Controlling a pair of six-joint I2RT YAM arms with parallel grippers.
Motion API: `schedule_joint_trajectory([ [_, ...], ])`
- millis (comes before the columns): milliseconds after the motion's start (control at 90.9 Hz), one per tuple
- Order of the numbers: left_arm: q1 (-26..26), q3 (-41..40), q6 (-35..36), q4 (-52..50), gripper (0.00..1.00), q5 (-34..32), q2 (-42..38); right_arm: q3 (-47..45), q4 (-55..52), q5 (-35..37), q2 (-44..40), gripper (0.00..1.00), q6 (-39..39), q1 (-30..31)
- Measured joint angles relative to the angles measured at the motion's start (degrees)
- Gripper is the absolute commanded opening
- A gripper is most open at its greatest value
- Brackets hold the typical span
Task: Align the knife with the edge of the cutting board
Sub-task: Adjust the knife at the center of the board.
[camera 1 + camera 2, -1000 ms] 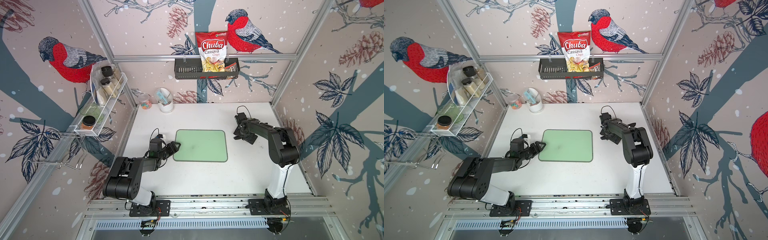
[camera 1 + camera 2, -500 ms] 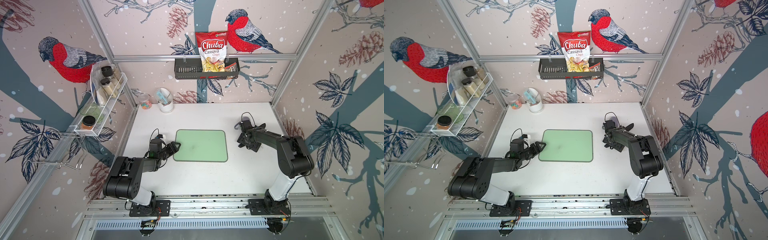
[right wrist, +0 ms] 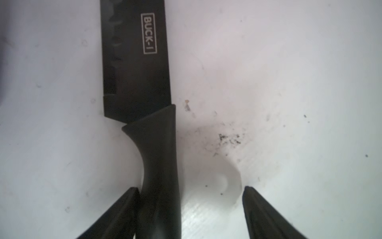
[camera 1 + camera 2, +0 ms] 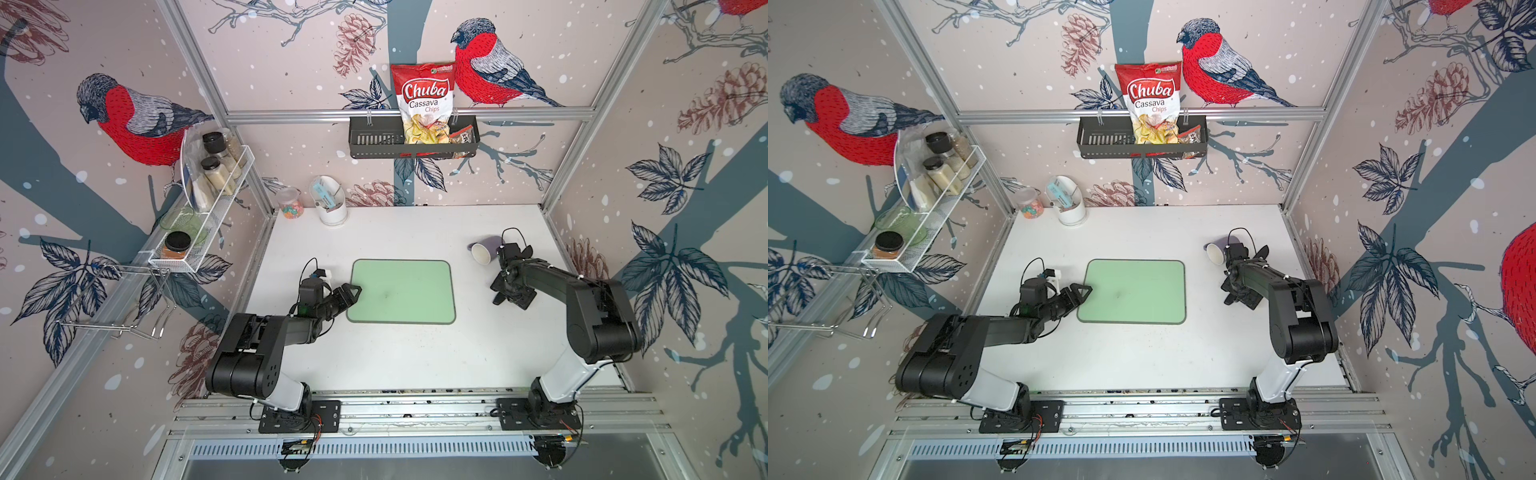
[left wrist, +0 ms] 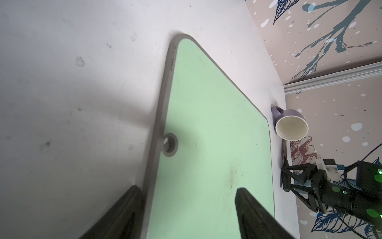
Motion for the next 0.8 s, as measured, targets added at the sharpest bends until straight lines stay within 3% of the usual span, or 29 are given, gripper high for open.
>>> schedule_joint_trajectory([
  [143, -0.04, -0.42, -0.04, -1.73, 0.75, 0.09, -1.79, -2.80, -0.24, 0.02, -3.63, 0.70, 0.83, -2.73],
  [352, -1.38, -0.90, 0.20, -11.67, 0.76, -1.68, -8.92, -3.19, -1.07, 0.00, -6.40, 0.81, 0.98, -5.31],
  [550, -4.57, 0.00, 2.34, -25.51, 0.76, -7.61, -17.99, 2.43, -1.60, -0.83, -2.16, 0.78, -0.17, -5.22],
  [803, -7.28, -0.24, 5.03, -36.83, 0.75, -15.45, -35.08, 5.46, -2.38, -1.42, 3.37, 0.70, -0.98, -5.73],
])
